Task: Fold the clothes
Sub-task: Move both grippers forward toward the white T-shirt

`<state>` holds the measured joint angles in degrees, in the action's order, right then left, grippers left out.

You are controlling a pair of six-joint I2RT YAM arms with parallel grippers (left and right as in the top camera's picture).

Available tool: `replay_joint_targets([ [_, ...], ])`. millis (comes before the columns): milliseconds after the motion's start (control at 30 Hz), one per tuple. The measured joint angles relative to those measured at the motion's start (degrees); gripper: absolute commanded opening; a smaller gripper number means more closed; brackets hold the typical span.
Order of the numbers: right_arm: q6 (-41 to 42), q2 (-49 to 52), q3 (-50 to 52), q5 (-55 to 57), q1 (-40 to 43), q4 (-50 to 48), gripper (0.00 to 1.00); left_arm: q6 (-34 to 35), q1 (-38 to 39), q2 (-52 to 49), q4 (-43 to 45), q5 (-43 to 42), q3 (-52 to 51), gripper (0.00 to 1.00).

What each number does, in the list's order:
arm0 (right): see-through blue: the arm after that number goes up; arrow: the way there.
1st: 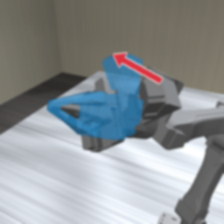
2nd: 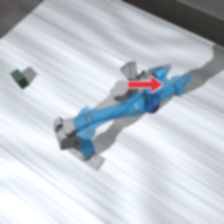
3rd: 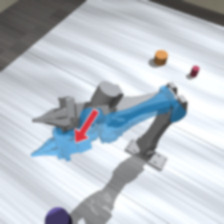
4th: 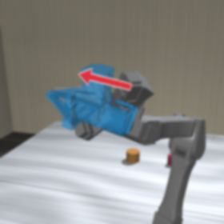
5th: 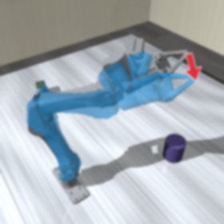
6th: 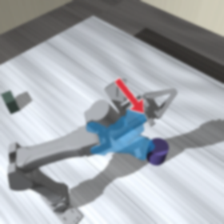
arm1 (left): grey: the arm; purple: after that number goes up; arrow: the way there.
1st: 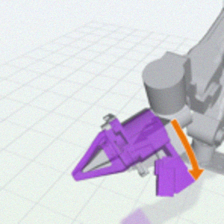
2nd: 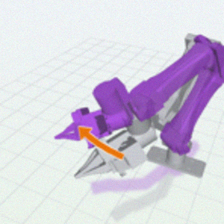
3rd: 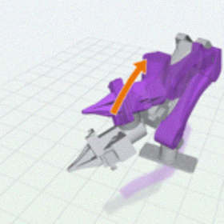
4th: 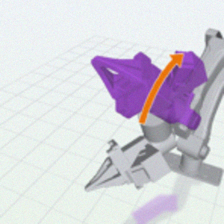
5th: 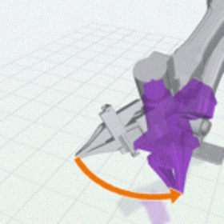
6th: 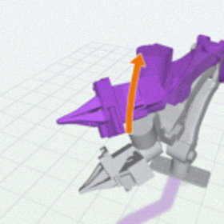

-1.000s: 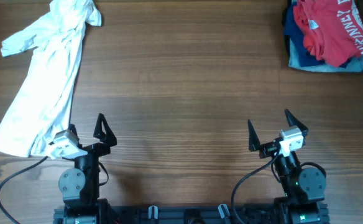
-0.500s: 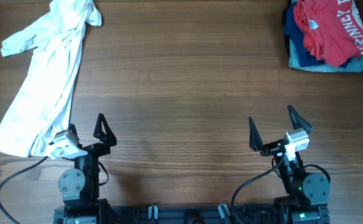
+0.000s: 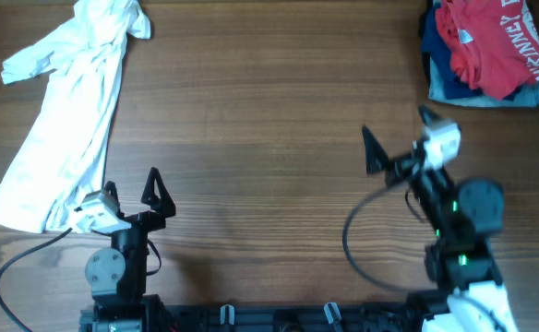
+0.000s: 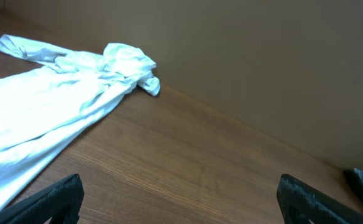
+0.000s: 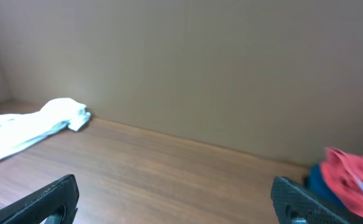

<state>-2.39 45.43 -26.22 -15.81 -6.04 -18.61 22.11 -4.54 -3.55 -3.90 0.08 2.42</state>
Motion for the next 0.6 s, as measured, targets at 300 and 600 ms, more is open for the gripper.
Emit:
replay_joint_targets([
  [300, 0.66, 16.39, -13.2, -7.8, 0.0, 3.06, 1.0, 0.02, 0.0, -12.48, -0.33, -0.39, 7.41, 1.0],
  [600, 0.63, 24.81, -28.37, -8.59, 0.0, 20.09, 1.0, -0.42, 0.0, -35.82, -13.51, -3.26, 29.7, 1.0],
])
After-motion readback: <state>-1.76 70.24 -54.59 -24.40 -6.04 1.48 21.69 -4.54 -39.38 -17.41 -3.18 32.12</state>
